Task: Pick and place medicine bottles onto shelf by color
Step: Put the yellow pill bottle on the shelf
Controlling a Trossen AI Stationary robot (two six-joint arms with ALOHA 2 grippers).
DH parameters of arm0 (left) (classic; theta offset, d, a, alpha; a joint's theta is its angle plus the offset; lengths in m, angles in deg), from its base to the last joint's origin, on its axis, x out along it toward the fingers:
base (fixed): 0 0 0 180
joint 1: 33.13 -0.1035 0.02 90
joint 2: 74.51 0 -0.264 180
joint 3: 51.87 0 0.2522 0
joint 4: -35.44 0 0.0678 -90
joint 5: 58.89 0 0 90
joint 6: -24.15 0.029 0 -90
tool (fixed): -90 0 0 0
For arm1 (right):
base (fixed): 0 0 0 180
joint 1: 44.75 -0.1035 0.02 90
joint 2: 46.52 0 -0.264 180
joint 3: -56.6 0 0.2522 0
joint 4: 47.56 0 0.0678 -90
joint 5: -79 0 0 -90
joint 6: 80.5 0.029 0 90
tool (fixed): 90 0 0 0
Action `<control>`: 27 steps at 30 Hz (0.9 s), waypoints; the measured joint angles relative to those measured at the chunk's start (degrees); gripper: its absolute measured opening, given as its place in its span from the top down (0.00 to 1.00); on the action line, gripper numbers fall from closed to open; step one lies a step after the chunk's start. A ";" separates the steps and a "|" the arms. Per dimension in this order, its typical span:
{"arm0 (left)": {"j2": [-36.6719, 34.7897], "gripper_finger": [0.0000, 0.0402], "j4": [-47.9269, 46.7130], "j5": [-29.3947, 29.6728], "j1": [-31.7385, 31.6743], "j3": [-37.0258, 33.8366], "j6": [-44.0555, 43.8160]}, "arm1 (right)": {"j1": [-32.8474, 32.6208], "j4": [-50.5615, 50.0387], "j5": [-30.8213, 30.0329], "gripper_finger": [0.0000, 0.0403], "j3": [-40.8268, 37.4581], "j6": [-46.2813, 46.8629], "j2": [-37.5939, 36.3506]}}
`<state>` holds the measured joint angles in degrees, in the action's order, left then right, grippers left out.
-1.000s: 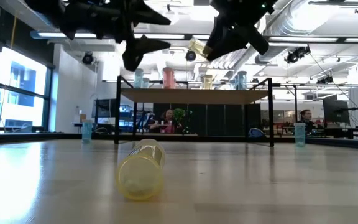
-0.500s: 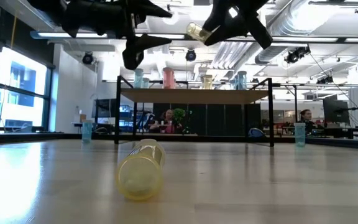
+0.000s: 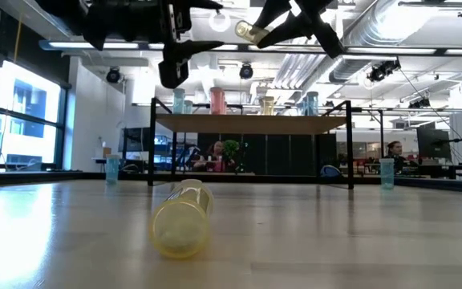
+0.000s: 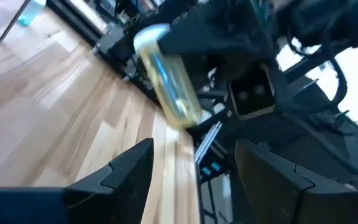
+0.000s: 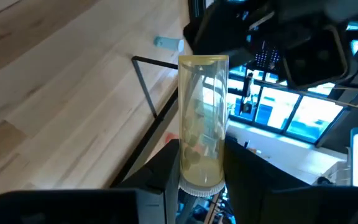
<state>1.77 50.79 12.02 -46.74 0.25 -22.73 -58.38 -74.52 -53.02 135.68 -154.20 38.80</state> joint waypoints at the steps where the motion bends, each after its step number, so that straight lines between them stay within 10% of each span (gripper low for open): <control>1: 0.57 0.46 0.90 -0.01 -0.29 0.17 -0.61 | 0.00 0.23 0.05 0.77 0.00 -0.24 0.00; 27: 13.01 0.51 0.65 -9.41 -3.65 11.88 -0.15 | 0.00 0.40 -2.89 0.77 0.00 -2.24 0.00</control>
<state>14.79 51.45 2.61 -50.39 12.13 -22.88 -58.38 -74.12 -55.91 135.68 -156.44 38.80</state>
